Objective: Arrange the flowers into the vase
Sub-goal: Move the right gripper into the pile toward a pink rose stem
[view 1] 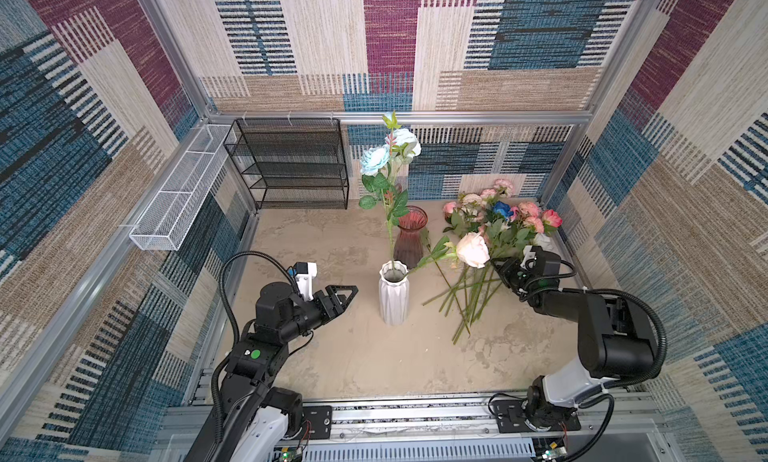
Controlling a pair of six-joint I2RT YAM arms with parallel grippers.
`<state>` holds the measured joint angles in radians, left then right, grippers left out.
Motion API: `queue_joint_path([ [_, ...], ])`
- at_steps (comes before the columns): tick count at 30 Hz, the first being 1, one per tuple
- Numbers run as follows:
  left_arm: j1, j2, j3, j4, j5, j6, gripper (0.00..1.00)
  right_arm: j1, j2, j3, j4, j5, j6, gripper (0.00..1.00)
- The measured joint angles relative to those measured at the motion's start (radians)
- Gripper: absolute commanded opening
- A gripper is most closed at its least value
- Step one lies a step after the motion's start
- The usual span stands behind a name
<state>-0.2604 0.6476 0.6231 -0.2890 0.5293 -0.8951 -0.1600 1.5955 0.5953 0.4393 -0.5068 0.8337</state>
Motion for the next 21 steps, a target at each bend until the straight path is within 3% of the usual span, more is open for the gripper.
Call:
queue_joint_path([
  [13,-0.005,0.037,0.003,0.019,0.001,-0.049,0.70,-0.005,0.075,0.013,0.047,0.002,0.029,0.32],
  [21,-0.008,0.034,-0.011,0.040,0.008,-0.064,0.70,-0.005,0.139,0.026,0.095,0.002,0.029,0.11],
])
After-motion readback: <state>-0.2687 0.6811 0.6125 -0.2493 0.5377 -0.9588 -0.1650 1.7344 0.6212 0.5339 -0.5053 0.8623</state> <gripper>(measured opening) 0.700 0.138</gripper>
